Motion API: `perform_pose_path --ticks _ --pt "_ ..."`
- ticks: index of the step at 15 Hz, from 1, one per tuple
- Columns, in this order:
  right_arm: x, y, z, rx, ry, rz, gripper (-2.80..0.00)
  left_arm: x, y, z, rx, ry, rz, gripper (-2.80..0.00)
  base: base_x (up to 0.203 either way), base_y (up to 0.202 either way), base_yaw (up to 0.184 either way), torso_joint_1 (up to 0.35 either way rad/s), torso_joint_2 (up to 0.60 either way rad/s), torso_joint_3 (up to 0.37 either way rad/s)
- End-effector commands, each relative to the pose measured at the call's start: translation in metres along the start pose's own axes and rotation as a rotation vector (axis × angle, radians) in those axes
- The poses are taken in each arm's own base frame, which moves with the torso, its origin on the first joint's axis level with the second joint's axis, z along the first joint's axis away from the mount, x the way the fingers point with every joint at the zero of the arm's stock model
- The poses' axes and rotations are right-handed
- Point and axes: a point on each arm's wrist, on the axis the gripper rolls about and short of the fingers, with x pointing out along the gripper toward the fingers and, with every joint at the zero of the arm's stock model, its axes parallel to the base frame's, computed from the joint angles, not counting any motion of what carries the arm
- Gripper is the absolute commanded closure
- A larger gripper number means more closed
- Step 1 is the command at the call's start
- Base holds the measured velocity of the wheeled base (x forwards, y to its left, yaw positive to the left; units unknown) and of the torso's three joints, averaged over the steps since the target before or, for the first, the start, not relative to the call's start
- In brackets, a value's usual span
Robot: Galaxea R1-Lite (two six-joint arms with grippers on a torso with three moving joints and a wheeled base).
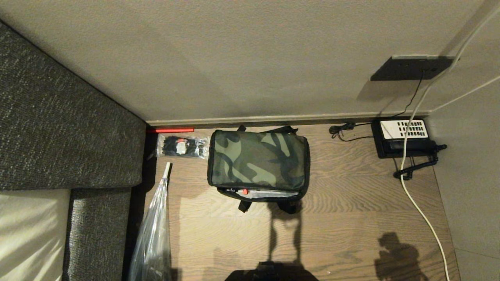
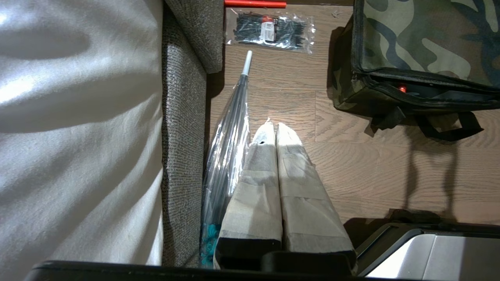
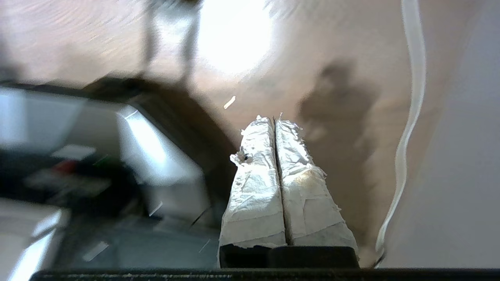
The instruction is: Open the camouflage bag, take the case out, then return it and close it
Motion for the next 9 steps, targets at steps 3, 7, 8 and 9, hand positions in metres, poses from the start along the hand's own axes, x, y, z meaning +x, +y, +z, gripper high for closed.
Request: perform_pose_path --ticks 3,7,8,9 --pt "0.011 0.003 -0.036 -0.016 -0.271 -0.092 0.0 0.0 0.0 -0.001 -0.002 0.002 0.0 0.0 0.0 0.0 0.0 0.0 0.0 0.0" --pt "0.006 0.005 -0.044 0.001 -0.392 -0.112 0.0 0.0 0.0 -0.001 -0.001 0.002 0.0 0.0 0.0 0.0 0.0 0.0 0.0 0.0" --pt "0.005 0.005 -0.045 0.002 -0.401 -0.112 0.0 0.0 0.0 -0.001 0.0 0.002 0.0 0.0 0.0 0.0 0.0 0.0 0.0 0.0" --pt "0.005 0.005 -0.045 0.013 -0.401 -0.11 0.0 0.0 0.0 -0.001 0.0 0.002 0.0 0.0 0.0 0.0 0.0 0.0 0.0 0.0"
